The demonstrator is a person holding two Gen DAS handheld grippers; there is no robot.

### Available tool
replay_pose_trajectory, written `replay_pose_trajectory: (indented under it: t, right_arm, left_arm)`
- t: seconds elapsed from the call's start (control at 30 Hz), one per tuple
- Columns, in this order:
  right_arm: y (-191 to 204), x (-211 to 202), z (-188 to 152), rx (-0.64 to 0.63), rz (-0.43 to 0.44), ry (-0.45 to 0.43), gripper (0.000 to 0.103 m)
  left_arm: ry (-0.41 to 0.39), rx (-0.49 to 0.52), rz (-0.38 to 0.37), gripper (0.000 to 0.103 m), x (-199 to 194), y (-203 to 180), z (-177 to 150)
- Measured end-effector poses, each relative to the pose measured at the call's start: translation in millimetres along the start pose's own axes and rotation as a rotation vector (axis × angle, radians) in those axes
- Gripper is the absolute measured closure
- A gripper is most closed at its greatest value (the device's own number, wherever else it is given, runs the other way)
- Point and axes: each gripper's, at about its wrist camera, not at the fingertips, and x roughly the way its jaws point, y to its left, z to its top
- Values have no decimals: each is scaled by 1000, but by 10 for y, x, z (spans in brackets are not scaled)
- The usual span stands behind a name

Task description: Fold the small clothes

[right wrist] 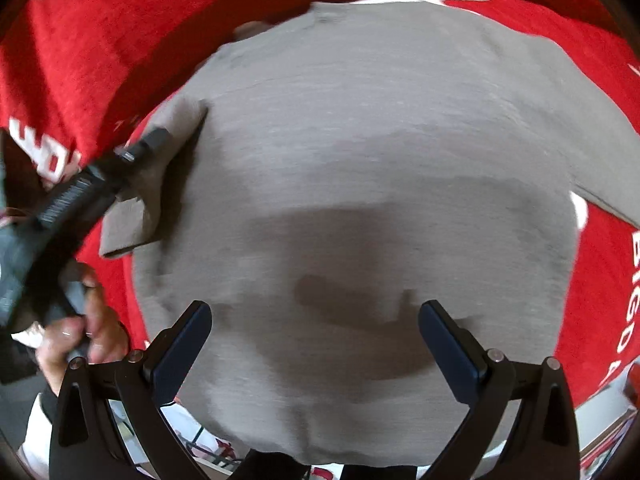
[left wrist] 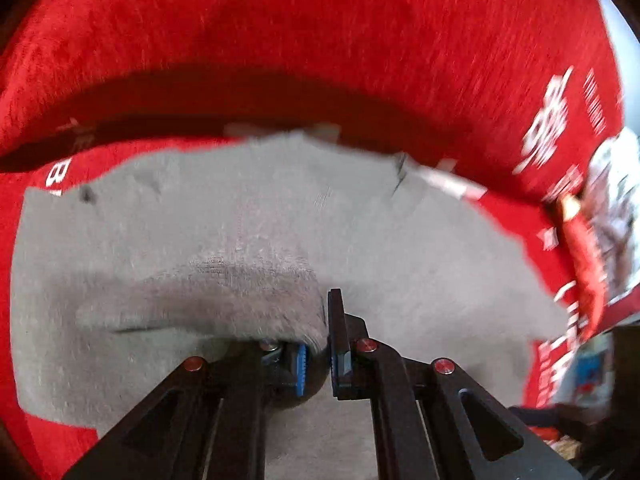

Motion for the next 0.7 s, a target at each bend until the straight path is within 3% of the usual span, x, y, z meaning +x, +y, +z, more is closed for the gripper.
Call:
replay_pose_trajectory:
  t: [0.03, 0.07, 0.1, 0.13, 0.27, 0.37, 0.5, 0.6, 0.7]
  right_arm:
    - [-56, 3, -9, 10, -1, 0, 0]
    - [-103, 7, -11, 19, -2, 0, 0]
    - [-141, 9, -8, 27, -2, 0, 0]
    - [-151, 12, -14, 31, -2, -1, 0]
    - [-115, -43, 21, 26, -11, -26, 0]
    - [37, -142, 92, -48, -44, -72, 0]
    - [560, -211, 215, -269, -105, -149, 0]
    - [998, -110, 299, -442, -148, -179, 0]
    - [1546, 142, 338, -658, -245, -215, 0]
  left_arm:
    - [1, 3, 22, 88, 10, -19, -30]
    - [-6, -2, 26, 60, -22, 22, -76]
    - [-20, -16, 33, 15, -77, 42, -98]
    - [-37, -23, 54, 0, -134, 65, -107]
    - [-88, 10, 110, 1, -464, 76, -121]
    - [-149, 17, 197, 1, -784, 126, -106]
    - [-218, -75, 327, 1, -1253, 503, -160]
    - [-151, -145, 349, 1, -1377, 908, -171]
    - [-137, -179, 407, 1, -1453, 1211, -315]
